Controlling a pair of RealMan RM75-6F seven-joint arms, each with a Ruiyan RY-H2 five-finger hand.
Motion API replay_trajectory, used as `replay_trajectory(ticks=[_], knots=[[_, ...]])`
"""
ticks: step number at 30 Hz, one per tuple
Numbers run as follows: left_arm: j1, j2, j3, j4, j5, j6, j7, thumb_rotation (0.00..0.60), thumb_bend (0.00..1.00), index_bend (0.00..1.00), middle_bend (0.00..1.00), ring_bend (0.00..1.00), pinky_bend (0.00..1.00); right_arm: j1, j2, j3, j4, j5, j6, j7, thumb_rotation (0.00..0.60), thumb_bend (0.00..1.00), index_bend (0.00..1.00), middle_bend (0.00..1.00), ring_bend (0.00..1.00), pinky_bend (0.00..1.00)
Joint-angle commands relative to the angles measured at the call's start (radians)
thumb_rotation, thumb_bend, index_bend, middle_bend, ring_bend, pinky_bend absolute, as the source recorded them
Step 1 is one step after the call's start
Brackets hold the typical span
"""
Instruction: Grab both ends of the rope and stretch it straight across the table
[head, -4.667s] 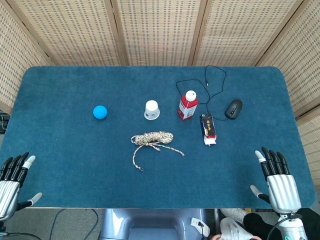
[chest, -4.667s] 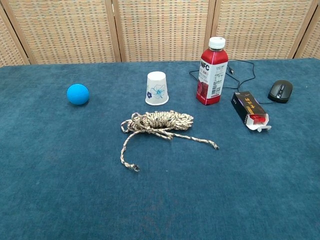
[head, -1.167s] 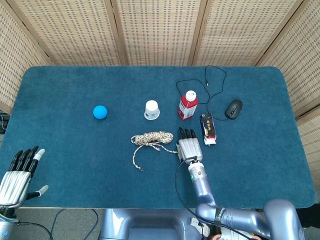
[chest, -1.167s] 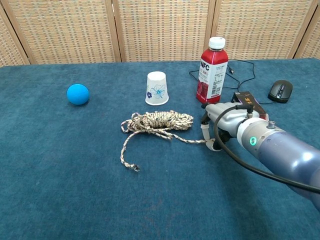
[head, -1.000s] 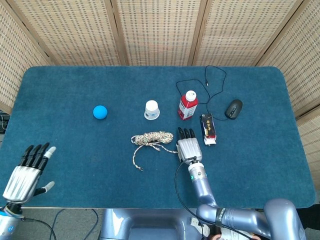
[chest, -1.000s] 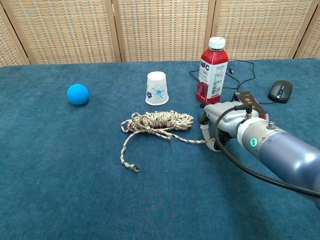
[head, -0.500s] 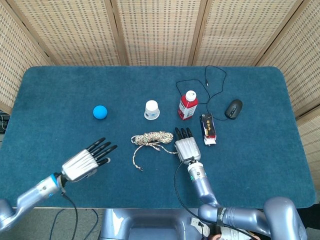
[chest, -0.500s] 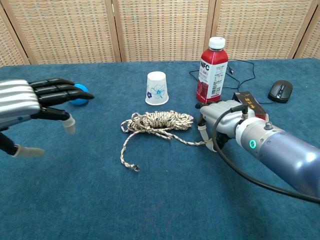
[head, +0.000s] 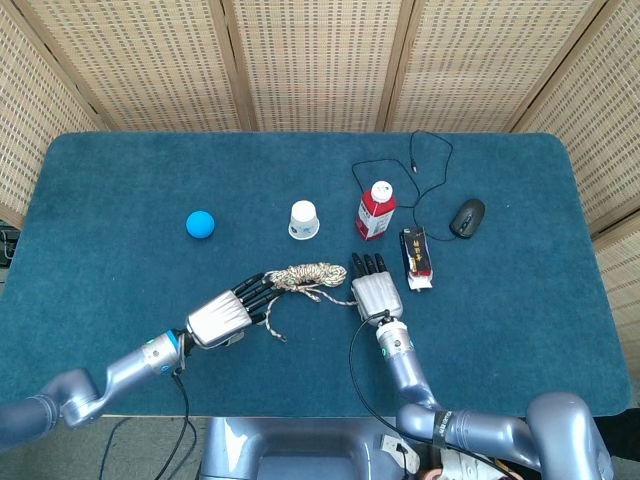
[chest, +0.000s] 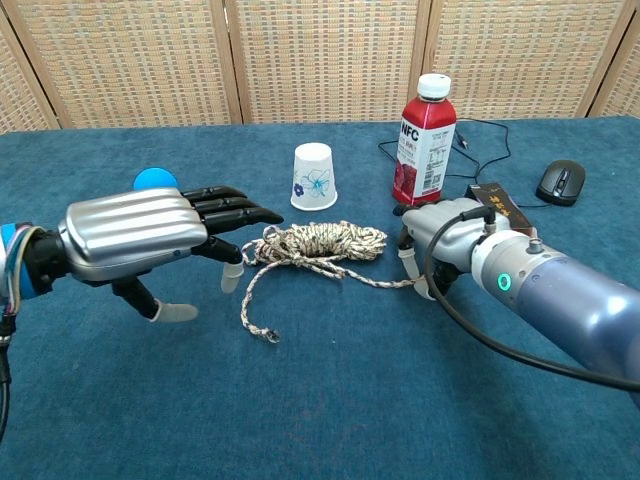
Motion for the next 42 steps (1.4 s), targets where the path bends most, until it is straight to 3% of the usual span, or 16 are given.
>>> replay_trajectory(ticks=[1, 17, 34, 42], knots=[[-0.02, -0.034, -0.005, 0.012, -0.02, -0.021, 0.019, 0.6, 0.3, 0.48, 0.0, 0.0, 0.0, 0.0, 0.0, 0.001, 0.001, 0.001, -0.002, 0.004, 0.6, 0.52, 0.68, 0.0, 0.0, 0.0], [-0.061, -0.131, -0.003, 0.036, -0.126, -0.103, 0.093, 0.6, 0.3, 0.5, 0.0, 0.0, 0.0, -0.001, 0.005, 0.007, 0.023, 0.006, -0.032, 0.045, 0.6, 0.52, 0.68, 0.0, 0.0, 0.0], [-0.079, -0.187, 0.03, 0.094, -0.184, -0.094, 0.07, 0.6, 0.32, 0.55, 0.0, 0.0, 0.0, 0.002, 0.001, 0.01, 0.038, 0.001, -0.045, 0.075, 0.6, 0.52, 0.69, 0.0, 0.0, 0.0], [-0.083, -0.196, 0.039, 0.103, -0.194, -0.08, 0.067, 0.6, 0.39, 0.56, 0.0, 0.0, 0.0, 0.003, 0.001, 0.01, 0.04, 0.002, -0.045, 0.077, 0.6, 0.52, 0.69, 0.0, 0.0, 0.0]])
